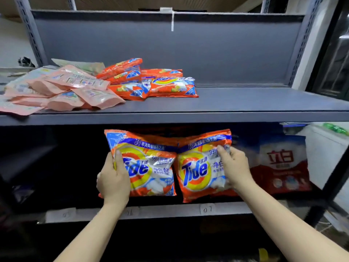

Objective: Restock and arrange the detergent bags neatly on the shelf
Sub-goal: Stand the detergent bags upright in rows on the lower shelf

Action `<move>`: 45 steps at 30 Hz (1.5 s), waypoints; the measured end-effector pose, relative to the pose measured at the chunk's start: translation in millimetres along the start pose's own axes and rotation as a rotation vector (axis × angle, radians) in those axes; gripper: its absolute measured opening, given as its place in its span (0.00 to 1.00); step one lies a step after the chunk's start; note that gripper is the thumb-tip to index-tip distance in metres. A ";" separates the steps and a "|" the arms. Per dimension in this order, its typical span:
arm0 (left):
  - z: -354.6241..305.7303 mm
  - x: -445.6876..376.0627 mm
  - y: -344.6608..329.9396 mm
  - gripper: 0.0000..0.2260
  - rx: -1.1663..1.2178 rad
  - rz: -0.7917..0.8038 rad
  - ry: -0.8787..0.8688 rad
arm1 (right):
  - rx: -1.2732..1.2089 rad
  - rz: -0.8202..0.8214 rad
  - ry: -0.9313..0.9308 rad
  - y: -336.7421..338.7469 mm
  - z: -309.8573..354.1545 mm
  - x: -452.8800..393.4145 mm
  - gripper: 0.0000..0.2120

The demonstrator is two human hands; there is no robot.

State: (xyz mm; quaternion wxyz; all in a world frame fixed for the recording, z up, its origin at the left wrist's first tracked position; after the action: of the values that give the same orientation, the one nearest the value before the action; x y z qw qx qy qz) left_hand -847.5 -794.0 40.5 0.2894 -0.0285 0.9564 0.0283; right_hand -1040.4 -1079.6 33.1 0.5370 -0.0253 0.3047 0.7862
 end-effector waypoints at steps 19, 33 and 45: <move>178.3 -41.0 -81.8 0.17 0.397 -0.001 0.555 | -0.134 0.178 -0.304 -135.3 -82.9 -61.0 0.14; 304.0 -103.9 -173.7 0.21 0.622 0.174 0.869 | -0.021 -0.028 -0.191 -203.4 -81.5 -134.1 0.07; 255.5 -100.7 -161.0 0.45 -0.398 0.124 0.175 | 0.491 -0.002 0.189 -219.6 -74.3 -135.4 0.46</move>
State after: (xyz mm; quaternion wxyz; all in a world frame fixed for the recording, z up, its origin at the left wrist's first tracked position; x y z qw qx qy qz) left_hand -611.4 -932.6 -122.0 0.1918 -0.0288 0.9533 0.2317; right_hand -815.9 -1177.3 -76.9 0.4969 0.0322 0.5354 0.6822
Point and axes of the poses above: each hand's wrist, its own x-axis away from the middle knuckle, its own y-axis out of the back of the hand, z = x × y, the point moved 7 cm from there along -x, towards the middle knuckle, and after that the axes turned 12 degrees about x, right-handed, at the moved point
